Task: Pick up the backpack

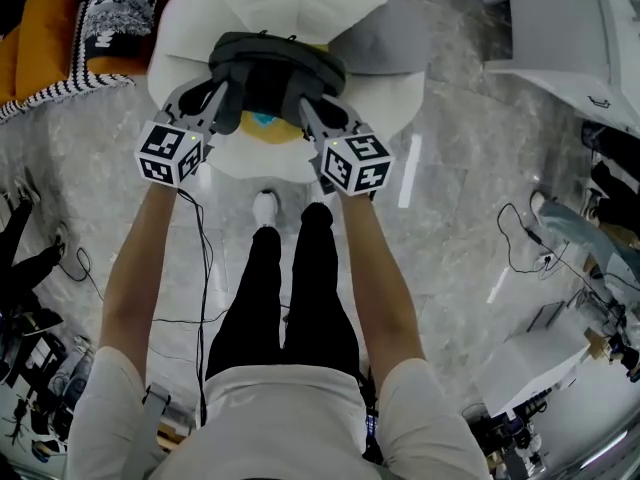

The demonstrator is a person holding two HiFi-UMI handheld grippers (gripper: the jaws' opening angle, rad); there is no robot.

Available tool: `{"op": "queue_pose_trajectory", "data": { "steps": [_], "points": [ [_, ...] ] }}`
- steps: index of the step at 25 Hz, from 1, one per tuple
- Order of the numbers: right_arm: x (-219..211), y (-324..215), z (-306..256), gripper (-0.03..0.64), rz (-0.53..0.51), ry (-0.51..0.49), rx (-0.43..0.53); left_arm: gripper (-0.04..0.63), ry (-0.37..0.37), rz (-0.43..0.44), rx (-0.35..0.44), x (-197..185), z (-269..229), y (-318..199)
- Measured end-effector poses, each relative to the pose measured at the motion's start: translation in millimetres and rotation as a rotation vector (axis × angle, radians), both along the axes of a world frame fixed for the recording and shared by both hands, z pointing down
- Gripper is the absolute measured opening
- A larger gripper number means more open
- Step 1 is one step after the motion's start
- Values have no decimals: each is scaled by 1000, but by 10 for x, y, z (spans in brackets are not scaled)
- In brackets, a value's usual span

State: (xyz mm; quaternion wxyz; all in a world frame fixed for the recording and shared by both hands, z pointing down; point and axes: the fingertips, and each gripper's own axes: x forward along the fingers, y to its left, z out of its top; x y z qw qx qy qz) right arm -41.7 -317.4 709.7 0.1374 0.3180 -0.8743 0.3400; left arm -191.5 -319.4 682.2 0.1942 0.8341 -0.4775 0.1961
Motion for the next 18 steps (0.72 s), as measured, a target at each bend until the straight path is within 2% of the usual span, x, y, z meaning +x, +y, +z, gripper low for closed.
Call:
{"op": "queue_pose_trajectory", "data": {
  "steps": [12,18],
  "points": [
    [-50,286,-746,50,-37,-2,58,34,53,-40,46,-70,-701,390],
    [14,468,-1293,51,-45,-18,108,34,54,2,93,-23,-1191,628]
  ]
}}
